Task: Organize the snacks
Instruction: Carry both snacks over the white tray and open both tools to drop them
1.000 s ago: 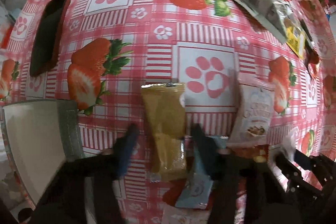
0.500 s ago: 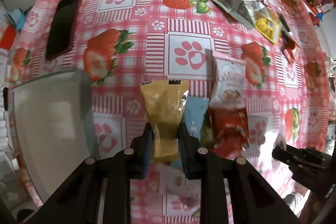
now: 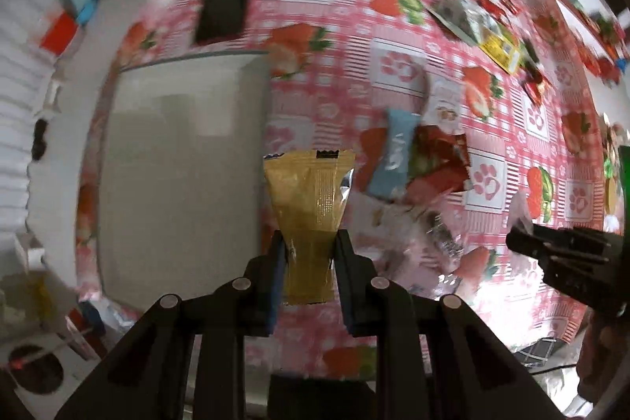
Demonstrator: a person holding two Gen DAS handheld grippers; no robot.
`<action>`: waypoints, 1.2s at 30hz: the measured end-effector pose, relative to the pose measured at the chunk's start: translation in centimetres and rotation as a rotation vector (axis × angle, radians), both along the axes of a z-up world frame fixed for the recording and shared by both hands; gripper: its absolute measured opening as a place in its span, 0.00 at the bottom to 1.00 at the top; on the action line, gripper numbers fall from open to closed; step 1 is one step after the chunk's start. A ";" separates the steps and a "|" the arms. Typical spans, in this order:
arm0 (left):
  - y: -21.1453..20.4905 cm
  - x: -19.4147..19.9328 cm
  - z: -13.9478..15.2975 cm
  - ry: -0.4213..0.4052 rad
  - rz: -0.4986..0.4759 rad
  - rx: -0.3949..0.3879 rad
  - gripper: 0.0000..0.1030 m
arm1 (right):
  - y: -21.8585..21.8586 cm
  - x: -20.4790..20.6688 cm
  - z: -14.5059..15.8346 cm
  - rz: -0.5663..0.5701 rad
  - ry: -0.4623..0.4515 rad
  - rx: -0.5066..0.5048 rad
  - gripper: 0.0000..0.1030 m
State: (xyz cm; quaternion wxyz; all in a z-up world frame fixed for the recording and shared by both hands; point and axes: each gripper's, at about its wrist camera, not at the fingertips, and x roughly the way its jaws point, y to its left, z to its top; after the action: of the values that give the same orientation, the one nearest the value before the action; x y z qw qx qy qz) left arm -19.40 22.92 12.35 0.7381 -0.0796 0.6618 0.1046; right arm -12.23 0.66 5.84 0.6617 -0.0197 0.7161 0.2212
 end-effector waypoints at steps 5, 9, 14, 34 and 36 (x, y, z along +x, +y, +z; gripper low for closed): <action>4.1 -1.9 0.5 -0.014 0.021 0.003 0.26 | 4.0 -0.5 1.7 0.070 -0.034 0.014 0.30; 8.3 -2.2 0.2 -0.024 0.003 -0.011 0.26 | 8.2 -0.9 2.2 0.071 -0.049 0.015 0.30; 14.1 -1.4 -0.9 -0.013 -0.057 -0.017 0.26 | 14.0 -1.0 1.9 0.003 -0.028 0.015 0.30; 19.4 1.4 -7.2 0.067 -0.111 -0.082 0.32 | 31.0 0.7 -2.1 0.110 0.041 -0.060 0.30; 19.3 1.2 -7.2 0.070 -0.126 -0.069 0.54 | 31.5 0.6 -2.5 0.106 0.053 -0.062 0.30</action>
State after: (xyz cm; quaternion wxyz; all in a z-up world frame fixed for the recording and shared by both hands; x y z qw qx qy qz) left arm -18.18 42.21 5.11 0.7166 -0.0595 0.6940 0.0375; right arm -11.64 32.13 3.33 0.6288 -0.0724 0.7379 0.2342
